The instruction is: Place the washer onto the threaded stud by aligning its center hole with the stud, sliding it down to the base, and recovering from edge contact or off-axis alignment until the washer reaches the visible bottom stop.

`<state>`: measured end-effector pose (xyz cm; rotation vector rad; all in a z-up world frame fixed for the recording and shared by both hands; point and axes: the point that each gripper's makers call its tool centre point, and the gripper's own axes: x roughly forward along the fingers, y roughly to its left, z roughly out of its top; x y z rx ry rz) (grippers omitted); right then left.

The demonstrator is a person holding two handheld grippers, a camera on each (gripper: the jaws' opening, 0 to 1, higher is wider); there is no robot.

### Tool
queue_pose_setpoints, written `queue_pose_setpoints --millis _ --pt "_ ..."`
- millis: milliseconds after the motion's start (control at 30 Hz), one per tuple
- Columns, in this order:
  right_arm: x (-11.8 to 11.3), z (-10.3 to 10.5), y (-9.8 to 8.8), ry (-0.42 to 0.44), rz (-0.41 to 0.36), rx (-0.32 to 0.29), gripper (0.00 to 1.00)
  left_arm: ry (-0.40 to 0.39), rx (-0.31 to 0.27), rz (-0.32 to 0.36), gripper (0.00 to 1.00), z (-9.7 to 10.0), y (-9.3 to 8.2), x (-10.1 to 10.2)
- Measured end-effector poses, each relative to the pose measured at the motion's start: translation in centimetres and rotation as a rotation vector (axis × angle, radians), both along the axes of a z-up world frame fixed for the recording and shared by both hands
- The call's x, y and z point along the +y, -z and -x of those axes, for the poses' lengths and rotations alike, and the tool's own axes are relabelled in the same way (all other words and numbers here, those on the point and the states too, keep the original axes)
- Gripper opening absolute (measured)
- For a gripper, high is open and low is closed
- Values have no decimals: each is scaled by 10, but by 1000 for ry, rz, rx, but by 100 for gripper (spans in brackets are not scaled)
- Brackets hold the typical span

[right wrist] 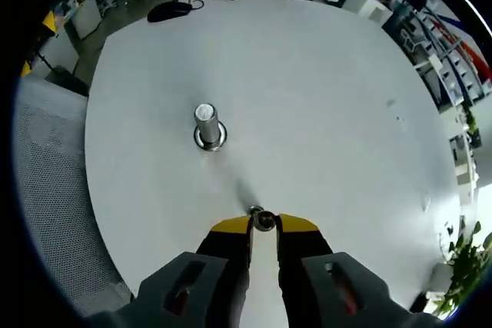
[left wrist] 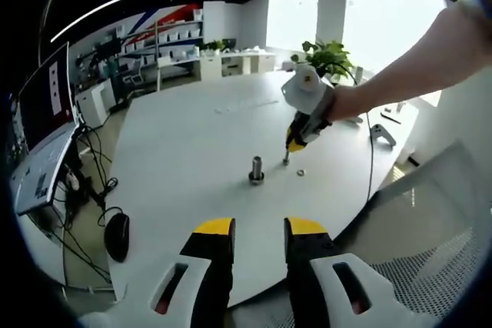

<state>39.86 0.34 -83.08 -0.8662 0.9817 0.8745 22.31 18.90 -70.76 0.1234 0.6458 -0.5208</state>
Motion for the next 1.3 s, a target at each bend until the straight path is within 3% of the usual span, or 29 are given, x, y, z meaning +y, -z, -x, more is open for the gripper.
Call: queue_pose_setpoints --millis 667,833,1000,1300 --pt "0 6 37 25 50 102 14 -9 21 25 23 1 2 0" --pt "1 5 36 38 41 111 15 -10 21 29 23 1 2 0" --pt "-4 13 47 49 69 164 16 -14 26 32 22 1 3 1" --pt "-11 10 40 76 45 160 19 -12 31 29 22 1 4 0"
